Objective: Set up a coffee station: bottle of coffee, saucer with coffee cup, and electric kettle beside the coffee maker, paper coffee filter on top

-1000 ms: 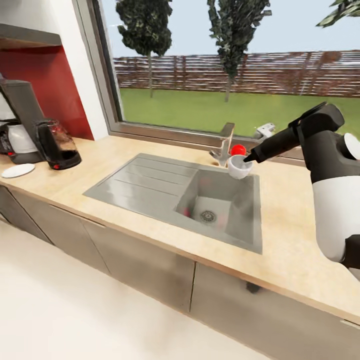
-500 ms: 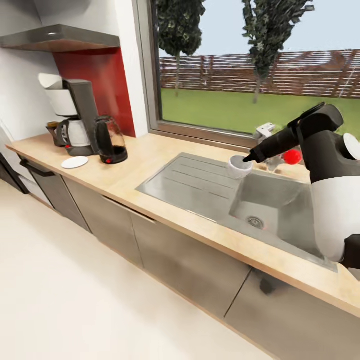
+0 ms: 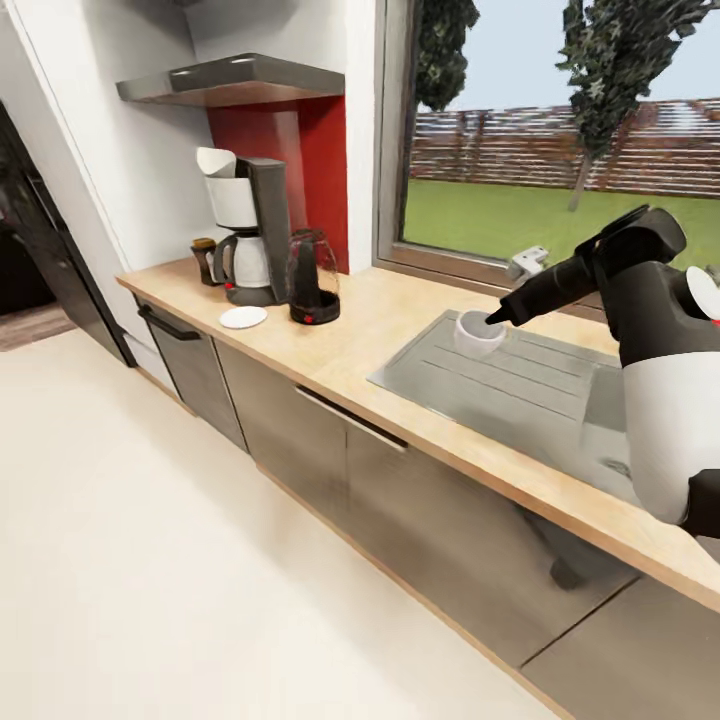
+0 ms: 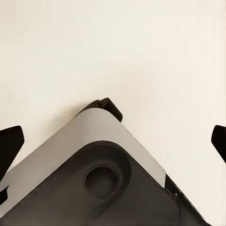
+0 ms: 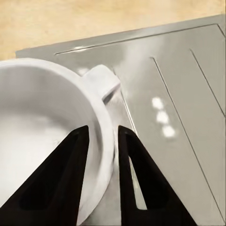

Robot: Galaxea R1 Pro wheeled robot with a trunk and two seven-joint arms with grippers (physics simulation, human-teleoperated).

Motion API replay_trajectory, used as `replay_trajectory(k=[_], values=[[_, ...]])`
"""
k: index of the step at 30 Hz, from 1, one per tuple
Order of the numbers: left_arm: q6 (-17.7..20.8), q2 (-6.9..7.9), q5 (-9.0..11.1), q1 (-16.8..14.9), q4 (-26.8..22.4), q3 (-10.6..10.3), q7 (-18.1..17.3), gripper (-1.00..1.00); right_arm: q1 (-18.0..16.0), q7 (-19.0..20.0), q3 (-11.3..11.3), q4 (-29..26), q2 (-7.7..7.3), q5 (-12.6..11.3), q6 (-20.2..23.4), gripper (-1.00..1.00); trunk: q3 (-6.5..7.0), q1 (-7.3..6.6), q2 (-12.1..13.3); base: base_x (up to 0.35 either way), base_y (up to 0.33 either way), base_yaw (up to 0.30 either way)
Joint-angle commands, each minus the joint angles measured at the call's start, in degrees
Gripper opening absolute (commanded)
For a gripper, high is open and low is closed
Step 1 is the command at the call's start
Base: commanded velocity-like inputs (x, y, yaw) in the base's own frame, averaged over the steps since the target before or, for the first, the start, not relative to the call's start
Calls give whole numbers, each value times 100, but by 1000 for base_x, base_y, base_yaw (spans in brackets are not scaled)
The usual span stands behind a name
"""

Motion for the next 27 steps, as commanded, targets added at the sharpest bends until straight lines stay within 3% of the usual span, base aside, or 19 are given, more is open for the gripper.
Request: replay_trajectory(k=[1, 8, 16, 27], values=[[4, -1, 36, 0, -3, 11, -29, 100, -5, 62, 12, -6, -4, 57, 64, -100, -4, 2, -3, 86, 166, 271], [4, -1, 36, 0, -5, 11, -29, 100, -5, 62, 12, -6, -3, 51, 64, -100, -4, 2, -3, 25, 27, 271], [4, -1, 36, 0, -5, 11, -29, 100, -5, 62, 12, -6, -3, 50, 64, -100, -4, 2, -3, 203, 154, 247], [4, -1, 36, 0, -5, 11, -32, 100, 98, 62, 4, 19, -27, 58, 63, -100, 6, 2, -3, 152, 121, 6]])
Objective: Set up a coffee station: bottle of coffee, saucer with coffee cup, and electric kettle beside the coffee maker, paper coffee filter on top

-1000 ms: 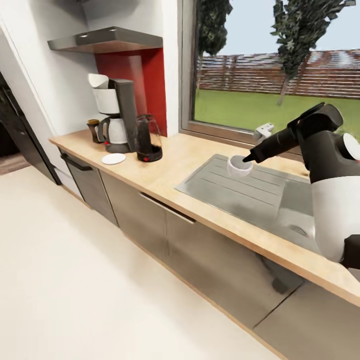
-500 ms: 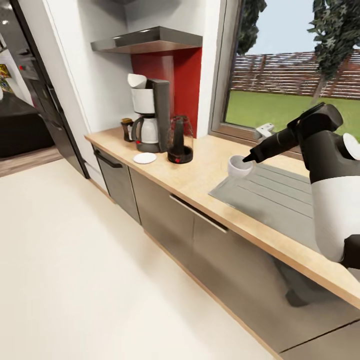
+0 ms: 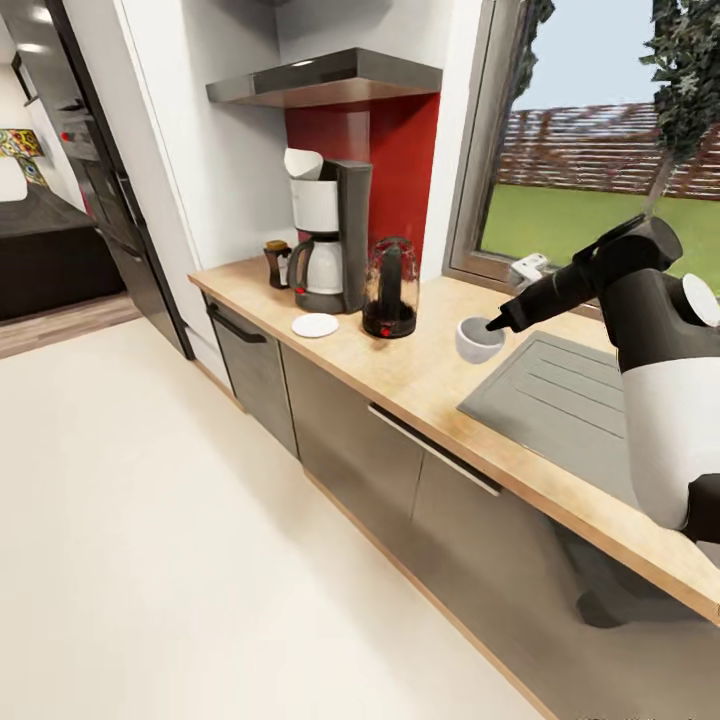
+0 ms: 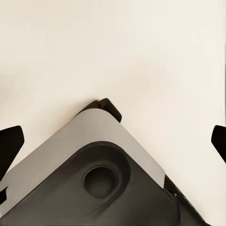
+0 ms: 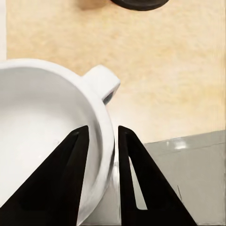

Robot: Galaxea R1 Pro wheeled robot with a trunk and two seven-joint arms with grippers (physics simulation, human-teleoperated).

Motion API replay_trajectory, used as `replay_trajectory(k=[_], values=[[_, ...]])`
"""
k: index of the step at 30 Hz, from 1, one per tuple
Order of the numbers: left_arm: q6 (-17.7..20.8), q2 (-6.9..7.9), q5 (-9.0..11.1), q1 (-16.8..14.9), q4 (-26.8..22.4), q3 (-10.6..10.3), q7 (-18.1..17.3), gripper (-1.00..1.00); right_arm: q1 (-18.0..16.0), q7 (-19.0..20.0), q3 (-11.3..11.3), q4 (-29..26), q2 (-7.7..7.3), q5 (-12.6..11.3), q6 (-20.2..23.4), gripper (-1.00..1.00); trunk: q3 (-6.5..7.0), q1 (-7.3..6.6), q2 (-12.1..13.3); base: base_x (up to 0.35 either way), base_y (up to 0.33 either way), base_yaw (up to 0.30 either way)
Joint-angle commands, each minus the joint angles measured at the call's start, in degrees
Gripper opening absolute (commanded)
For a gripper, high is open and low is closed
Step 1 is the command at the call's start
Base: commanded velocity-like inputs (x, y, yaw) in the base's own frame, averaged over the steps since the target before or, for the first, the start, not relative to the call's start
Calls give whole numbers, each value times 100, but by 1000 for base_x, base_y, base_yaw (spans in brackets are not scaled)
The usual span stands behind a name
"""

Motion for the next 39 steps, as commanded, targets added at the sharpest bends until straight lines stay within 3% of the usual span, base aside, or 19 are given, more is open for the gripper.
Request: replay_trajectory(k=[1, 9, 23, 39], values=[[5, -1, 31, 3, -7, 17, -27, 100, -3, 61, 11, -4, -3, 55, 64, -100, 1, 0, -2, 20, 16, -162], [5, -1, 31, 3, -6, 17, -25, 100, 5, 61, 11, -3, -4, 55, 66, -100, 48, 0, -2, 5, 47, -195], [6, -1, 31, 3, 0, 17, -24, 100, 5, 61, 11, -3, -5, 54, 66, -100, 83, 0, -2, 0, 297, -88], [5, -1, 31, 3, -2, 17, -24, 100, 5, 61, 13, 5, 2, 49, 66, -100, 146, 0, -2, 66, 158, -138]])
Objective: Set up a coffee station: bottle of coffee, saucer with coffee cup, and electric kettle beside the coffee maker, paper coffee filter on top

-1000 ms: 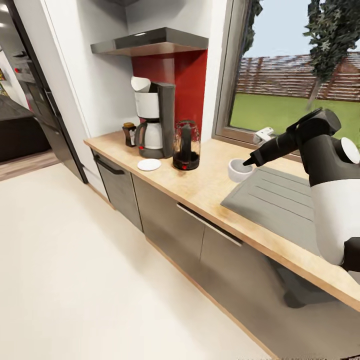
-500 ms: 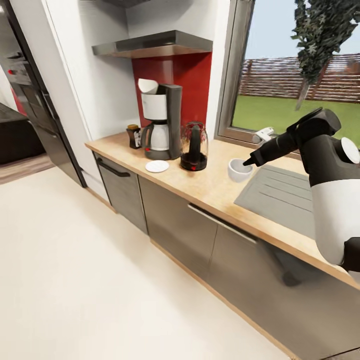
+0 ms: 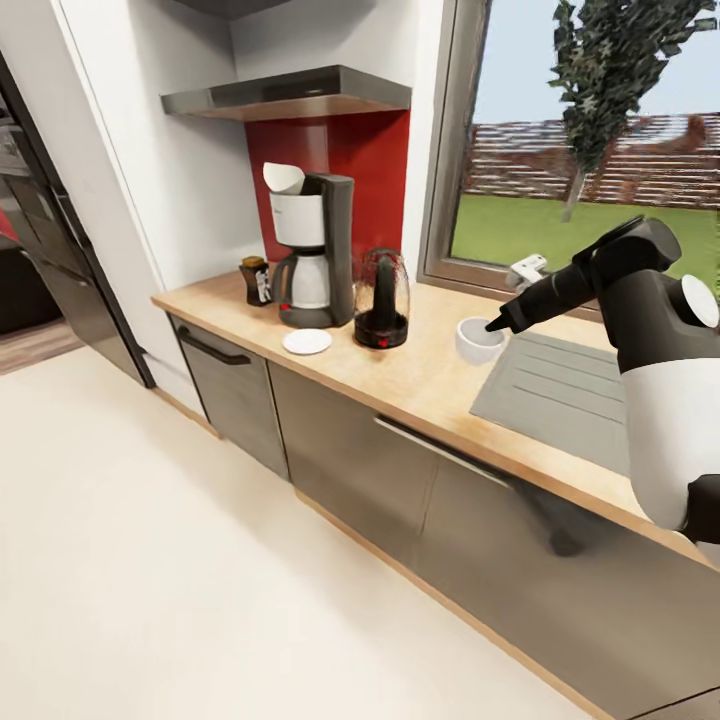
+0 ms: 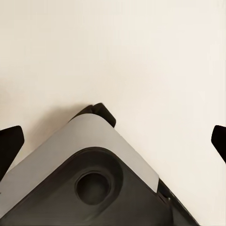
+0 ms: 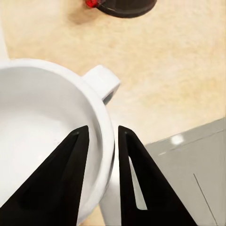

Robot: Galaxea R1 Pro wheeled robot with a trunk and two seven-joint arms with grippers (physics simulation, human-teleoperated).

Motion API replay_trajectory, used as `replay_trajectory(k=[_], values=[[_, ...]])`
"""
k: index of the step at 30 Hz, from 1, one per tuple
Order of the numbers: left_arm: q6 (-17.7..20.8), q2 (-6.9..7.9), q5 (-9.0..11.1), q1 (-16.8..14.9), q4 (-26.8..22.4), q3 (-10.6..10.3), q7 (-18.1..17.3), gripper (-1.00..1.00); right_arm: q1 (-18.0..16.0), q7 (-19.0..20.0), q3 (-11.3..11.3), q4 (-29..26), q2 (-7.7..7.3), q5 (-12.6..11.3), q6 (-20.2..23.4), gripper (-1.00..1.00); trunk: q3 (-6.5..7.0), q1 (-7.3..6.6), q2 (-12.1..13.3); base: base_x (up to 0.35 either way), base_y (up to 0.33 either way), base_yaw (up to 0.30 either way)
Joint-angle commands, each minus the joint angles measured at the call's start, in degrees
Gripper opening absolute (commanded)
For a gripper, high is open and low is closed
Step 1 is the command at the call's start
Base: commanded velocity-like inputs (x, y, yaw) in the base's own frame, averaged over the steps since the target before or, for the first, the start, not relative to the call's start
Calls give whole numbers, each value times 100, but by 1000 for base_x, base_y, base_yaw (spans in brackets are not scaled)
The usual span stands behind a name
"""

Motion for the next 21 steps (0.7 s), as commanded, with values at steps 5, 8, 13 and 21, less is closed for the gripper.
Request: replay_trajectory(k=[5, 8, 13, 21], values=[[1, -1, 35, 2, -7, 13, -28, 100, -7, 62, 15, -3, 0, 55, 64, -100, 17, 2, -2, 58, 94, -195], [-2, -1, 35, 2, -4, 13, -28, 100, -7, 62, 13, -3, 1, 54, 64, -100, 32, 2, -2, 20, 96, -225], [-3, -1, 35, 2, -3, 13, -28, 100, -7, 62, 10, 8, 1, 55, 64, -100, 41, 2, -2, 59, 246, -82], [-3, -1, 35, 2, -1, 13, -28, 100, -7, 62, 1, 38, -14, 62, 64, -100, 42, 2, -2, 76, 295, -7]])
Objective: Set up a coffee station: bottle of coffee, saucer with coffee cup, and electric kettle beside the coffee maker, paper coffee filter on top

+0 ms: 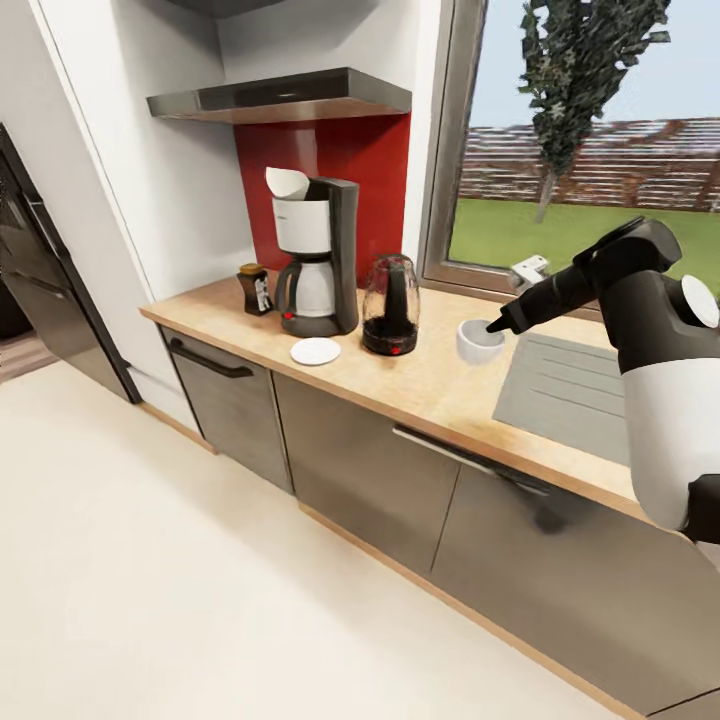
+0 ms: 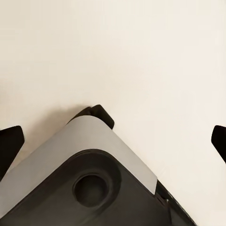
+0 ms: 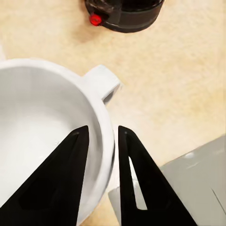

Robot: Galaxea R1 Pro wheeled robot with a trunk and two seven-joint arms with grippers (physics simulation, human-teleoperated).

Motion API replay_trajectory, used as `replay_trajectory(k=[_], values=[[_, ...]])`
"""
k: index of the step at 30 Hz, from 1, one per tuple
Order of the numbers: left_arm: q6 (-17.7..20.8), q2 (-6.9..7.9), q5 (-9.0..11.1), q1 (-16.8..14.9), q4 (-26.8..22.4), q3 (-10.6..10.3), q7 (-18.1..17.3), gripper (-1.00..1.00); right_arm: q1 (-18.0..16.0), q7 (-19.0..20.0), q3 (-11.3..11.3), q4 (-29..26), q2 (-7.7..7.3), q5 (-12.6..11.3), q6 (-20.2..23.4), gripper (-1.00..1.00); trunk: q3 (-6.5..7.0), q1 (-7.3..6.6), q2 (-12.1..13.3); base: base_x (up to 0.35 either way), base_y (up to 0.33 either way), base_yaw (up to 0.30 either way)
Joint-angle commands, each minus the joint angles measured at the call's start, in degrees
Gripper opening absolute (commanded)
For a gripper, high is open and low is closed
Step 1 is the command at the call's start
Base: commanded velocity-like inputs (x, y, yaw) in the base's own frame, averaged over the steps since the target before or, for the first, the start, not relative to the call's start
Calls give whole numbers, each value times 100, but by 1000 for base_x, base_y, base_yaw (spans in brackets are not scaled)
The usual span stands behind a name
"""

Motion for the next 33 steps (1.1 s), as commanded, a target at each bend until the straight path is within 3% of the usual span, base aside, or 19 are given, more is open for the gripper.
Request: replay_trajectory(k=[1, 12, 23, 33], values=[[4, -1, 36, 1, -3, 11, -29, 100, -7, 62, 12, -4, -1, 57, 64, -100, -4, 1, -3, 63, 260, -1], [3, -1, 36, 1, -4, 11, -29, 100, -7, 62, 12, -2, 4, 49, 64, -100, 19, 1, -3, 20, 81, -131], [3, -1, 36, 1, -3, 11, -21, 100, -7, 62, 12, 6, 4, 44, 64, -100, 39, 1, -3, 155, 198, -97], [3, -1, 36, 1, -3, 11, -20, 100, -7, 62, 12, 7, 4, 44, 64, -100, 77, 1, -3, 16, 78, -226]])
